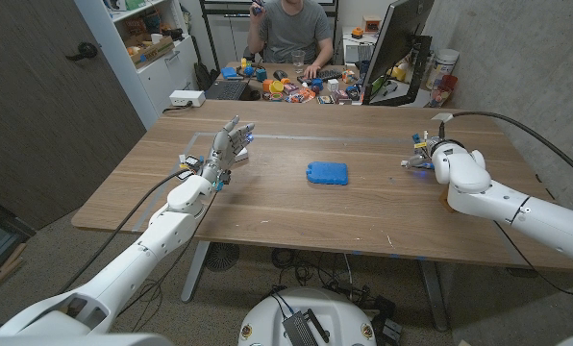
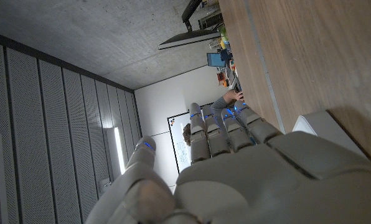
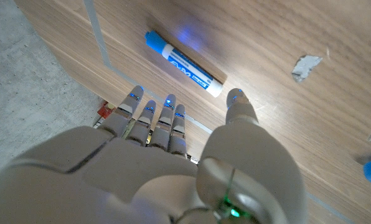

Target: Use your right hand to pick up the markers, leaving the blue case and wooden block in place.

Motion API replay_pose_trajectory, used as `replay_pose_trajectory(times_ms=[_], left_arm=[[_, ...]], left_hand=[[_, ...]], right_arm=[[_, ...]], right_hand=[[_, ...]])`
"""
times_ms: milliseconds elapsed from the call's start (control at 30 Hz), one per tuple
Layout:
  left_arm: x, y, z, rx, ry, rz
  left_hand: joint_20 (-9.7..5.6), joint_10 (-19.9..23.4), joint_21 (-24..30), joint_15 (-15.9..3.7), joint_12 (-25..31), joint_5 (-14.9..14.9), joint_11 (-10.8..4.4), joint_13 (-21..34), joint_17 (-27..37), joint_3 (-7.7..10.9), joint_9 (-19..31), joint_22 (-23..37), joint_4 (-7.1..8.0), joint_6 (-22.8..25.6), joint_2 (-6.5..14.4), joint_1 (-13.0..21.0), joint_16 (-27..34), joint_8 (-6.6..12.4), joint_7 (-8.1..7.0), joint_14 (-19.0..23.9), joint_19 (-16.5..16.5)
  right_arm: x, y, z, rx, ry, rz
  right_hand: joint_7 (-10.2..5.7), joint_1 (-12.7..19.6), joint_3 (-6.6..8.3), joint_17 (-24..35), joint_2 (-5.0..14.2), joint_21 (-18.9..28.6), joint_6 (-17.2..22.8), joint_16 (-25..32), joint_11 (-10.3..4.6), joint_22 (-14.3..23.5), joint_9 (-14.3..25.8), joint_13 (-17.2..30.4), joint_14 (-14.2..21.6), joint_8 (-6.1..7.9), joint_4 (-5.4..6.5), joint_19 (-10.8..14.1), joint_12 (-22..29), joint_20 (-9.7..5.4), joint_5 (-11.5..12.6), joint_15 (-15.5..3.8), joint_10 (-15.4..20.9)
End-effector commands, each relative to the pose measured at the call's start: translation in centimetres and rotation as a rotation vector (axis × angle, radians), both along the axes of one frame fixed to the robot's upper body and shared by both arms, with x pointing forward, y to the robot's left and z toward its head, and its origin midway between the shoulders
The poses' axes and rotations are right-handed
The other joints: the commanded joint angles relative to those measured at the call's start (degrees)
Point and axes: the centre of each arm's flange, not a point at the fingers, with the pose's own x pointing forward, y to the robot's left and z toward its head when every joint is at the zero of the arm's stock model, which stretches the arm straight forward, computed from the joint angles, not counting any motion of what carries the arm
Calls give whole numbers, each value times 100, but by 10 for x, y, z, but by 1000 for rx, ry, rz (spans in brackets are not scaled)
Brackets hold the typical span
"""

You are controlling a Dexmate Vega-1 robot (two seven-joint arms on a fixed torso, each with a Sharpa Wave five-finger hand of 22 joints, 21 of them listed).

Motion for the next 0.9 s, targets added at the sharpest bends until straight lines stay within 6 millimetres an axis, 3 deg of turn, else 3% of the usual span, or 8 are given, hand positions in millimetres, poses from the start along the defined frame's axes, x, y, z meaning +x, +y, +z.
replay_pose_trajectory(times_ms=[33, 167, 300, 500, 667, 767, 833, 900], left_arm=[[-2, 1, -2, -2, 1, 4], [-3, 2, -1, -3, -4, 5], [-4, 3, -2, -6, -1, 5], [-3, 3, -3, -7, 2, 4], [-4, 3, -3, -12, -1, 2], [-4, 3, -4, -13, 1, 1], [-4, 3, -4, -11, 2, 1], [-4, 3, -5, -15, 4, 2]], left_hand=[[-436, 45, 20, -391, 22, 21, 4, 8, 15, 35, 26, 30, -3, 52, 8, 60, 36, 20, -6, 41, 51], [-436, 45, 20, -391, 22, 21, 4, 8, 15, 35, 26, 30, -3, 52, 8, 60, 36, 20, -6, 41, 51], [-436, 45, 20, -391, 22, 21, 4, 8, 15, 35, 26, 30, -3, 52, 8, 60, 36, 20, -6, 41, 51], [-436, 45, 20, -391, 22, 21, 4, 8, 15, 35, 26, 30, -3, 52, 8, 60, 36, 20, -6, 41, 51], [-436, 45, 20, -391, 22, 21, 4, 8, 15, 35, 26, 30, -3, 52, 8, 60, 36, 20, -6, 41, 51], [-436, 45, 20, -391, 22, 21, 4, 8, 15, 35, 26, 30, -3, 52, 8, 60, 36, 20, -6, 41, 51], [-436, 45, 20, -391, 22, 21, 4, 8, 15, 35, 26, 30, -3, 52, 8, 60, 36, 20, -6, 41, 51], [-436, 45, 20, -391, 22, 21, 4, 8, 15, 35, 26, 30, -3, 52, 8, 60, 36, 20, -6, 41, 51]], right_arm=[[11, -3, -6, -15, 56, -27], [12, -4, -7, -17, 58, -32], [13, -4, -7, -22, 55, -32], [15, -4, -8, -32, 65, -32], [16, -2, -11, -47, 32, -21], [15, -1, -14, -55, 8, -6], [14, -1, -16, -56, -2, -1], [13, -1, -17, -56, -14, 6]], right_hand=[[-86, 93, 16, 34, 14, 4, 183, -31, -64, 12, 14, 14, -77, 41, 47, -18, 22, 14, 86, -121, 17], [-191, 115, 6, 43, 21, 9, 403, -10, -79, 12, 11, 9, -69, 94, 75, -9, 60, -1, 132, -141, 127], [-289, 225, 24, 43, 67, 28, 604, 35, -188, 12, 7, 2, 48, 122, 72, 41, 138, -39, 194, -219, 357], [-468, 438, 47, 52, 150, 55, 1116, 70, -484, 11, 0, -12, 222, 213, 76, 137, 288, -106, 300, -336, 832], [-582, 939, 93, 53, 258, 102, 1787, 171, -750, 9, -4, -21, 709, 286, 12, 333, 528, -246, 446, -640, 1801], [-611, 1230, 134, 49, 259, 130, 2196, 216, -796, 11, 5, -5, 1041, 354, -1, 460, 650, -319, 522, -831, 2375], [-734, 1540, 193, 70, 320, 157, 2610, 278, -833, 10, 13, 101, 1385, 443, -2, 591, 831, -401, 579, -934, 2983], [-720, 1742, 243, 85, 349, 177, 2916, 291, -847, 12, 17, 165, 1558, 523, 0, 680, 943, -440, 610, -985, 3357]])
